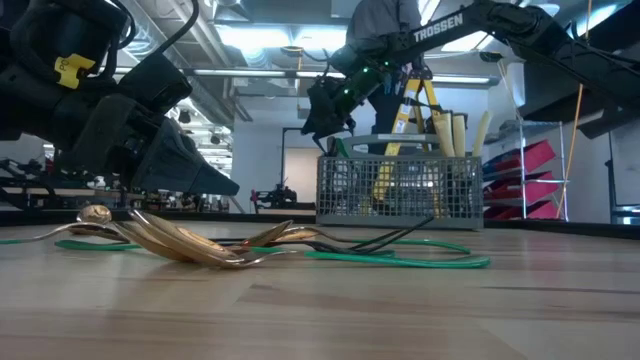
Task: Sort silverware
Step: Put the black fork into the gray organizer
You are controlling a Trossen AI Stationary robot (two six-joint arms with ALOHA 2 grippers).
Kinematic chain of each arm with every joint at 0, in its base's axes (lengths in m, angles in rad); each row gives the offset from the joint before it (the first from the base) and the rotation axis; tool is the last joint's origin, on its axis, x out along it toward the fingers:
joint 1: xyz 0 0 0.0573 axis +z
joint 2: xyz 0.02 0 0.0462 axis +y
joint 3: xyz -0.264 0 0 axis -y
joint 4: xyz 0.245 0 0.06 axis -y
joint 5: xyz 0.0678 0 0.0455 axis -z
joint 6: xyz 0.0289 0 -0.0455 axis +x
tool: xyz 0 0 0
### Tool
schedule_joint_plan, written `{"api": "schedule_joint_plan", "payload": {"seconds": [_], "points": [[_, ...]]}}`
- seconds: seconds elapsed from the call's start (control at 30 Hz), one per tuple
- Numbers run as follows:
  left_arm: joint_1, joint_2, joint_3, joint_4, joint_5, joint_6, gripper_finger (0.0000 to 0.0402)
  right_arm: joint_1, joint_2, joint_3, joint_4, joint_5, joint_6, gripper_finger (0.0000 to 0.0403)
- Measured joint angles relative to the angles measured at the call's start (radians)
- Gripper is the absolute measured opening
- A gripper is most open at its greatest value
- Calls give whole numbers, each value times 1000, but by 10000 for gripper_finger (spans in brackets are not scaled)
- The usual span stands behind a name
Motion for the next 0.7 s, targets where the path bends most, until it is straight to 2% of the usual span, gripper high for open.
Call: {"api": "schedule_joint_plan", "payload": {"seconds": [0.1,0.2,0.53,0.7], "points": [[0,0,0,-1,0,0,141,0,2,0,-5,63,-1,260],[0,0,0,-3,0,0,141,0,2,0,-7,76,-4,249],[0,0,0,-13,0,-8,141,22,0,0,-17,104,-38,172],[0,0,0,-13,0,-9,141,51,-8,0,-41,188,-176,169]]}}
